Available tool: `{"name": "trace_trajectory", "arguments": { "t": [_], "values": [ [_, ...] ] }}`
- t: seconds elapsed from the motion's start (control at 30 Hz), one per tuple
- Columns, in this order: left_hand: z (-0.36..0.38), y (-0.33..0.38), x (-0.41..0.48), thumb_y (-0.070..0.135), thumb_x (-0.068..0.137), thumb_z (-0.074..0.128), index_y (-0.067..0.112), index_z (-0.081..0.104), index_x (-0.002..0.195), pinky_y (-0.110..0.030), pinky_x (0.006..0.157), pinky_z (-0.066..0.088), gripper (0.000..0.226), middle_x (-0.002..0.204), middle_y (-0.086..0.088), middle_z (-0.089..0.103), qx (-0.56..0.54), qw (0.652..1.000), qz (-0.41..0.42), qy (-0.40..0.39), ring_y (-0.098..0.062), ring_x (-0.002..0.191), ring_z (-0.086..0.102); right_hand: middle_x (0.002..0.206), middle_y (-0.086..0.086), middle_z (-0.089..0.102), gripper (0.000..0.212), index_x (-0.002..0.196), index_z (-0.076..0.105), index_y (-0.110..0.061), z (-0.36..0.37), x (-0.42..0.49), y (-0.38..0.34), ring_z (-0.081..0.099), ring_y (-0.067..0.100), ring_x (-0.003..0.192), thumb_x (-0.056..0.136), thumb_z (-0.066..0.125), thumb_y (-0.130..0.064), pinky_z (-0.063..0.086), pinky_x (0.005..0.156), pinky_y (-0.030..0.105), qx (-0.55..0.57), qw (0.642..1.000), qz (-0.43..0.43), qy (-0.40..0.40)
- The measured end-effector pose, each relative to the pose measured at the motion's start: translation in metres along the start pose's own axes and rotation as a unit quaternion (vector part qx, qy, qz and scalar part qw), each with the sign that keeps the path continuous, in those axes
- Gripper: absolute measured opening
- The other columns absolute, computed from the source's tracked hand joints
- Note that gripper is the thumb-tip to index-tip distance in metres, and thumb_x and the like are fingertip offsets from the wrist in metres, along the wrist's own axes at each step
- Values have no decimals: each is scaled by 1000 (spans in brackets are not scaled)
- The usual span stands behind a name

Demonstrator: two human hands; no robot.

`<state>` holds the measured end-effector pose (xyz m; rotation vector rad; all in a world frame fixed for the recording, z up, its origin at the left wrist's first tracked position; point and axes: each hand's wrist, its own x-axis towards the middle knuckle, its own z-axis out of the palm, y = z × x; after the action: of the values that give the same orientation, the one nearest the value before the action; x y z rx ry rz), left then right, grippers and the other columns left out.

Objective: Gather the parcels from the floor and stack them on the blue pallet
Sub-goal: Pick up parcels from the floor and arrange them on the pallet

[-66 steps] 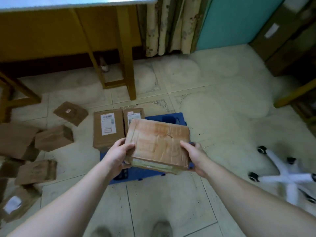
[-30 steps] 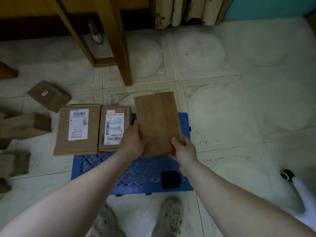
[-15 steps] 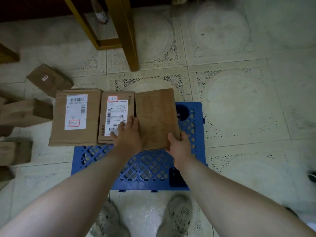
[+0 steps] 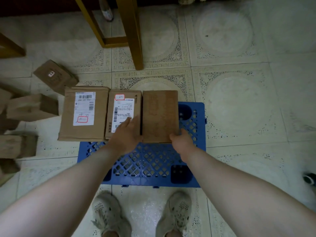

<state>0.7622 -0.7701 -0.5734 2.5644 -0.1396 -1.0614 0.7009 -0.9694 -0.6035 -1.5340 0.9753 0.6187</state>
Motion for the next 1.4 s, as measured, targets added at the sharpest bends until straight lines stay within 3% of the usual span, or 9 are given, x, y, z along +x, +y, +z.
{"name": "trace_trajectory", "arguments": {
  "t": [0.23,0.5,0.6,0.67,0.77,1.03,1.1,1.23,1.4],
  "values": [
    [-22,-22,-69,45,92,52,28,6,151,-37,116,11,77,159,2,2,-49,995,-90,-7,-22,145,-1,141,-1,45,57,147,32,-20,-19,-69,-33,46,14,108,96,47,-42,36,82,23,-148,988,-29,-19],
    [-93,-107,-172,44,89,56,20,16,150,-37,115,17,77,157,-10,14,-70,982,-159,80,-28,144,12,139,4,48,56,143,39,-16,51,-150,-108,50,18,109,93,56,-35,39,85,24,-207,973,-87,-61],
    [-123,-142,-197,38,89,58,21,19,150,-38,114,21,74,157,-10,17,-104,973,-161,126,-28,143,19,144,5,43,60,145,35,-16,95,-176,-123,52,21,110,94,54,-40,41,80,23,-251,961,-100,-60],
    [-136,-177,-221,37,89,59,21,20,149,-39,114,21,74,156,-11,19,-130,967,-165,141,-29,142,20,145,3,42,62,146,33,-17,135,-197,-126,50,23,118,93,53,-44,41,87,28,-283,951,-106,-62],
    [-149,-247,-263,39,88,59,17,22,149,-37,115,19,74,155,-14,21,-137,963,-186,141,-31,142,20,140,2,47,61,145,34,-16,207,-233,-122,55,19,108,93,54,-43,39,88,29,-320,936,-120,-85],
    [-176,-406,-355,45,89,55,22,19,150,-36,116,13,75,157,-6,16,-199,935,-243,167,-27,144,14,148,5,38,60,146,32,-13,374,-296,-127,45,21,126,95,51,-40,37,88,24,-414,889,-165,-109],
    [-181,-435,-368,44,89,55,24,19,150,-38,117,15,74,157,-4,16,-224,925,-253,175,-27,144,15,145,5,41,59,146,33,-15,410,-304,-131,51,20,117,95,52,-40,41,86,24,-419,884,-172,-116],
    [-188,-471,-374,44,89,56,25,18,150,-38,115,19,74,157,-4,19,-257,917,-259,163,-27,143,19,139,3,47,58,145,35,-17,460,-306,-139,53,3,70,94,54,-39,42,56,17,-408,889,-170,-118],
    [-209,-495,-345,44,88,57,19,19,150,-41,115,22,77,155,-6,23,-275,915,-251,155,-27,142,23,133,4,50,56,143,36,-20,487,-286,-158,49,1,69,93,56,-39,41,52,15,-406,894,-151,-116]
  ]
}}
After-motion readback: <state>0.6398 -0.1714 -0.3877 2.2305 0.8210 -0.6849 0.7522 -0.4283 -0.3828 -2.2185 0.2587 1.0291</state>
